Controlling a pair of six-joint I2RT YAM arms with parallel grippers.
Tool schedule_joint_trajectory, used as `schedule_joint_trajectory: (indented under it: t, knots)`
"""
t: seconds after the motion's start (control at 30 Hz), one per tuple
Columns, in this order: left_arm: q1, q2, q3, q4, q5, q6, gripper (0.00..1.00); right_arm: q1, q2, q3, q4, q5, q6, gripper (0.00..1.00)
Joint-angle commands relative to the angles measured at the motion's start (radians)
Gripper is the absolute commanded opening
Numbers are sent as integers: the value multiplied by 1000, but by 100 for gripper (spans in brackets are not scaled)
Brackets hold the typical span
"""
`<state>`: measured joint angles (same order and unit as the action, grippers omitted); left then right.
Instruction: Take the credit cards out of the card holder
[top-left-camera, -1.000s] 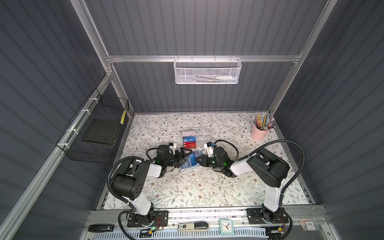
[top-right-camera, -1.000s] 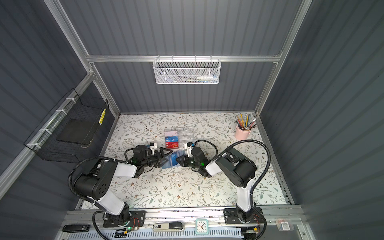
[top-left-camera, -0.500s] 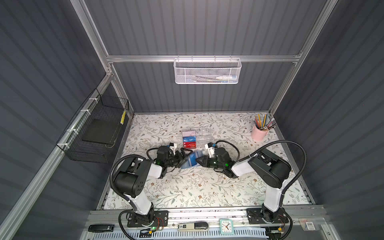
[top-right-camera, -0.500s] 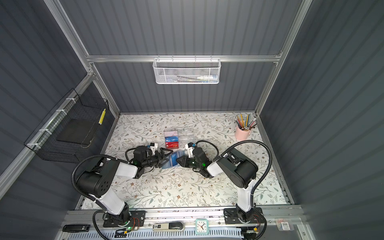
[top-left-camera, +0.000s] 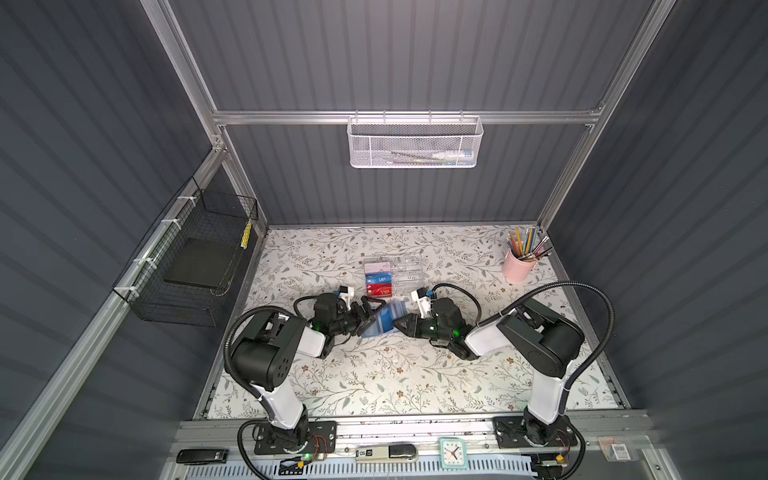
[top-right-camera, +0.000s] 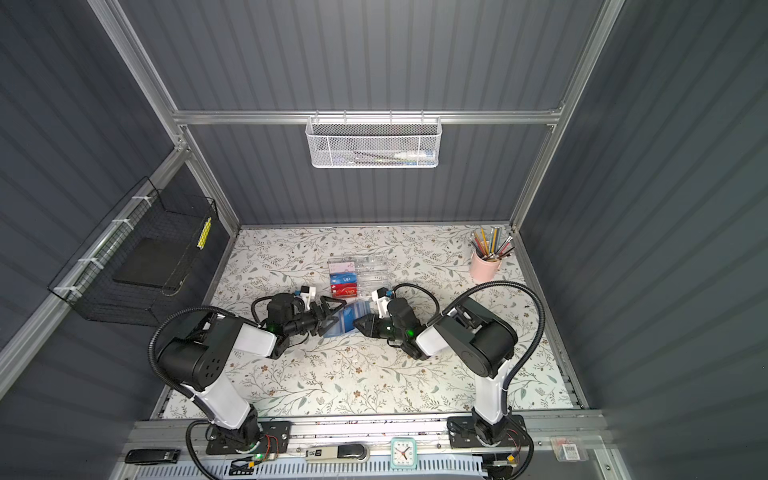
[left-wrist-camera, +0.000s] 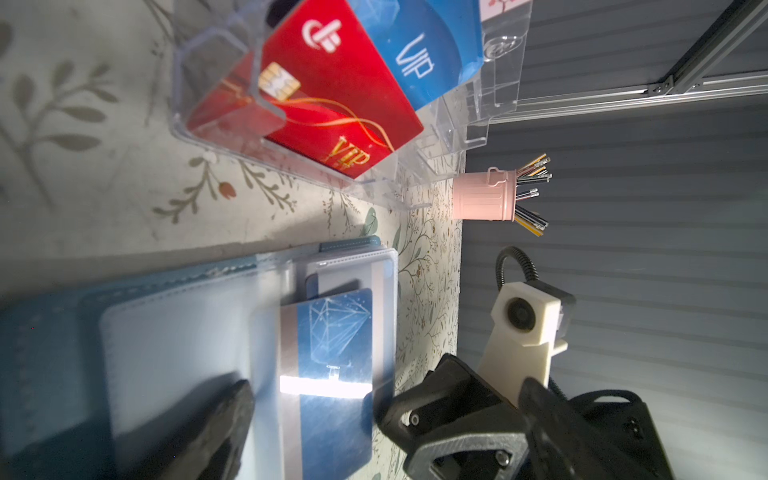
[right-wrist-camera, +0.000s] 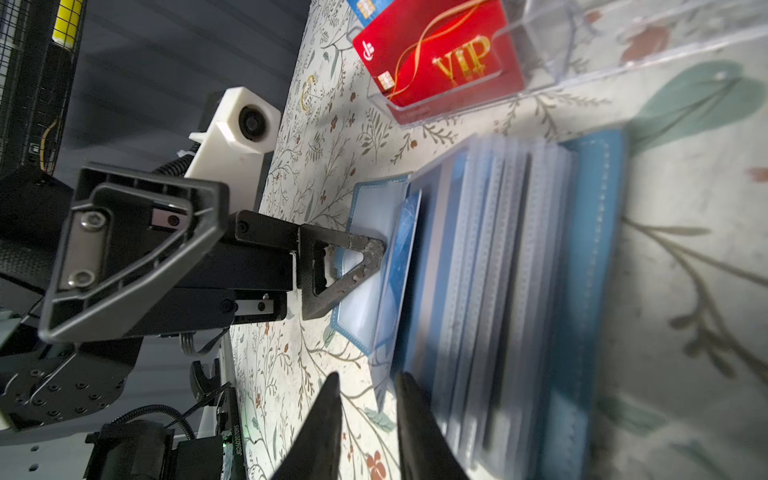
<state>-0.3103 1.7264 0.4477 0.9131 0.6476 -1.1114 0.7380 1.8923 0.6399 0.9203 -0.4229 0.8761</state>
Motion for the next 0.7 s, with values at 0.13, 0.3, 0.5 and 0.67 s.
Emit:
schedule_joint_trajectory:
  t: [0.13, 0.3, 0.5, 0.67]
  knots:
    - [-7, 20, -25, -48, -8, -6, 100, 11, 23, 26, -21, 1, 7, 27]
    - [-7, 25, -31, -38, -8, -8, 100, 17, 30, 42, -57, 9, 8, 27]
    - [-7, 22, -32, -36, -7, -10, 100, 21, 35, 55, -110, 31, 6, 29]
    - [-7, 26, -30, -33, -5, -9, 100, 24, 37, 58, -133, 47, 17, 31]
